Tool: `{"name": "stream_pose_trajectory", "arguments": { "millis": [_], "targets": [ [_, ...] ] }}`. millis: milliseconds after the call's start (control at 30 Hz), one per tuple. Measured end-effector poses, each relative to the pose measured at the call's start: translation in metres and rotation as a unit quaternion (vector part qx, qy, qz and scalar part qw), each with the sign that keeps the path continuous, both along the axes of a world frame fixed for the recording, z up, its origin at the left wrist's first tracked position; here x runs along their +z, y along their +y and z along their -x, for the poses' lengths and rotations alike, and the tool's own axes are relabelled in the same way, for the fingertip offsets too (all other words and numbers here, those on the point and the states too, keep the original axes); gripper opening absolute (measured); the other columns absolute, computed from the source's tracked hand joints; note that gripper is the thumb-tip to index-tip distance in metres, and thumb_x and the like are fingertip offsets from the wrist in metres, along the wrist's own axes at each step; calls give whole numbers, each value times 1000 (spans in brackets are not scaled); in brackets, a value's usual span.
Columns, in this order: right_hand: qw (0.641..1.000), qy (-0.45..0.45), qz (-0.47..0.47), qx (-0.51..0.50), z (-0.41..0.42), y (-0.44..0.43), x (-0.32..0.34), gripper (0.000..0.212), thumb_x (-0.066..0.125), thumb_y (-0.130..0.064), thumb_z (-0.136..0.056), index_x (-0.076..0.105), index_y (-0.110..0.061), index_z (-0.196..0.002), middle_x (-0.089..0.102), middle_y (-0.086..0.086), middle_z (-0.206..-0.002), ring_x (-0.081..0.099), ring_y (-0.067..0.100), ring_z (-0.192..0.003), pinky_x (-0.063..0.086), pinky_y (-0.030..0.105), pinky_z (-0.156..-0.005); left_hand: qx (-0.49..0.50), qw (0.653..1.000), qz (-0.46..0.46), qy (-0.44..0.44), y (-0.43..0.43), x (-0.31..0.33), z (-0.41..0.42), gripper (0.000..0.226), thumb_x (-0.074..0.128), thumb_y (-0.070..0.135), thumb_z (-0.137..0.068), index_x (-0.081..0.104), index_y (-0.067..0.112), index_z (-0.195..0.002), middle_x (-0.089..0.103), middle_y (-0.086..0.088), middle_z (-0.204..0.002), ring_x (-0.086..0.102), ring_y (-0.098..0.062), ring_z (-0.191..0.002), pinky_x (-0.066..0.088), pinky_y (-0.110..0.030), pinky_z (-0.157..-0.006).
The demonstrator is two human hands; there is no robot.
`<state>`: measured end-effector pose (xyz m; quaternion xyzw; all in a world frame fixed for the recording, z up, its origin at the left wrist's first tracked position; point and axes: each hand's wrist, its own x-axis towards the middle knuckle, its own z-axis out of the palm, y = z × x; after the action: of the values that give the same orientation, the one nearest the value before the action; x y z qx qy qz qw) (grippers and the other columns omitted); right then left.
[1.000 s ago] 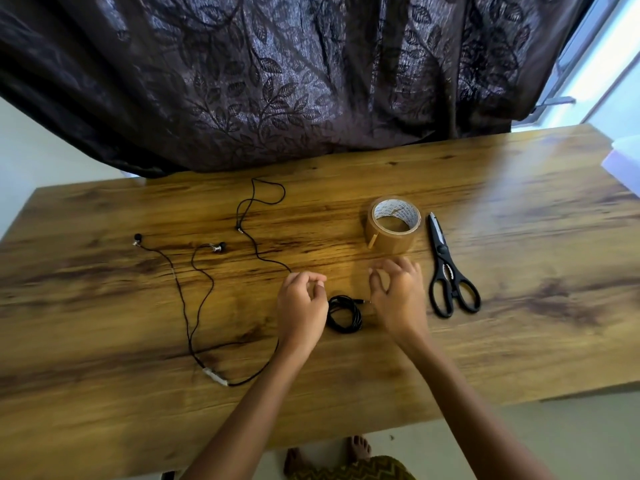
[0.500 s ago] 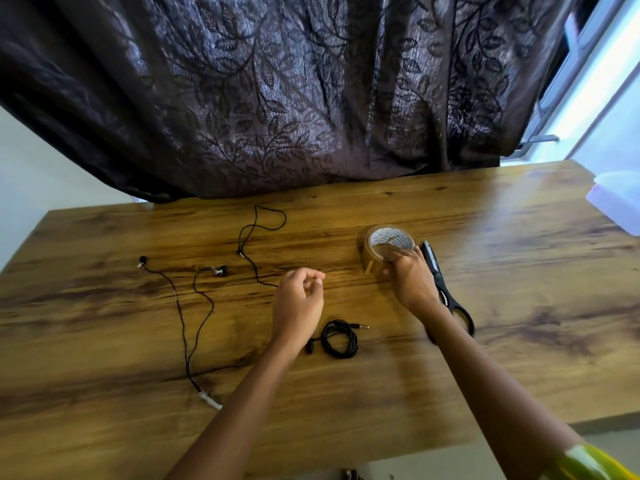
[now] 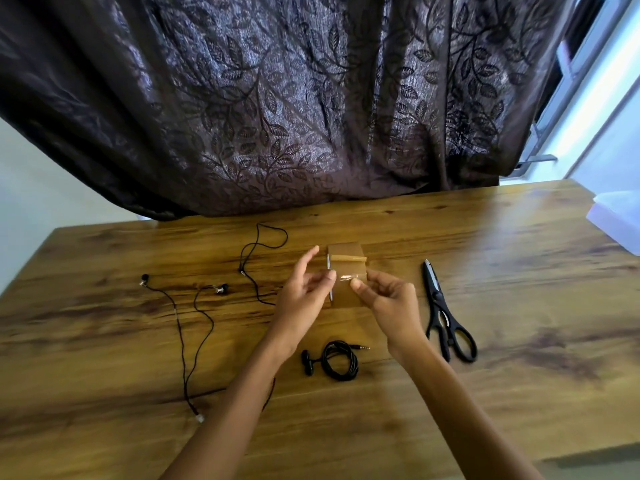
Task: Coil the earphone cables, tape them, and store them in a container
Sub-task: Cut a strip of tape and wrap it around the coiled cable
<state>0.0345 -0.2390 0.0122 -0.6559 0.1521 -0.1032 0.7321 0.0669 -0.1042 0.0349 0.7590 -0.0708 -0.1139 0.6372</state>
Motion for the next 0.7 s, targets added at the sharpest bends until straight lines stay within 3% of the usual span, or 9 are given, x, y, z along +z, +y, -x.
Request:
{"name": "stream_pose_trajectory", "arguments": {
  "millis": [133, 233, 300, 433, 567, 700],
  "targets": [
    [999, -3, -27, 29, 14, 13, 6, 20, 69, -12, -78, 70, -11, -97, 73, 6, -89, 68, 19, -85, 54, 32, -79, -42, 996, 74, 19, 7, 8, -3, 62, 63, 14, -85, 37, 41, -134, 68, 4, -107, 63, -4, -98, 48, -10, -70],
    [998, -8, -28, 51, 20, 19, 8, 19, 70, -12, -77, 71, -16, -95, 74, 4, -86, 69, 19, -83, 54, 30, -74, -47, 996, 75, 25, 11, 10, -2, 52, 64, 7, -83, 49, 35, -125, 69, -1, -106, 65, -6, -96, 49, -12, -69],
    [999, -6, -8, 47, 21, 21, 10, 18, 73, -17, -73, 71, -20, -91, 74, -1, -83, 69, 11, -79, 53, 28, -70, -43, 996, 75, 27, 12, 10, -1, 45, 65, 6, -82, 56, 31, -118, 68, -4, -108, 66, -10, -97, 52, -17, -71],
    [982, -33, 186, -14, 20, 18, 17, 33, 77, -31, -67, 61, -26, -95, 63, -11, -89, 60, -3, -84, 51, 17, -70, -39, 995, 86, 36, 14, 11, 2, 43, 65, 5, -80, 58, 26, -116, 69, -5, -107, 66, -13, -98, 53, -25, -83],
    [909, -132, 393, 30, 10, 8, 26, 32, 70, -20, -80, 64, -25, -111, 55, -16, -102, 52, 1, -99, 42, 10, -84, -39, 995, 85, 34, 14, 12, 5, 45, 69, 7, -77, 58, 25, -117, 70, -5, -106, 65, -17, -102, 50, -32, -93],
    [897, -147, 411, 66, 3, 6, 32, 18, 70, -11, -80, 71, -18, -96, 59, -12, -94, 53, -2, -93, 36, -1, -78, -36, 996, 79, 30, 16, 11, 5, 44, 67, 2, -79, 59, 27, -115, 70, -4, -107, 64, -17, -104, 48, -35, -96]
  ]
}}
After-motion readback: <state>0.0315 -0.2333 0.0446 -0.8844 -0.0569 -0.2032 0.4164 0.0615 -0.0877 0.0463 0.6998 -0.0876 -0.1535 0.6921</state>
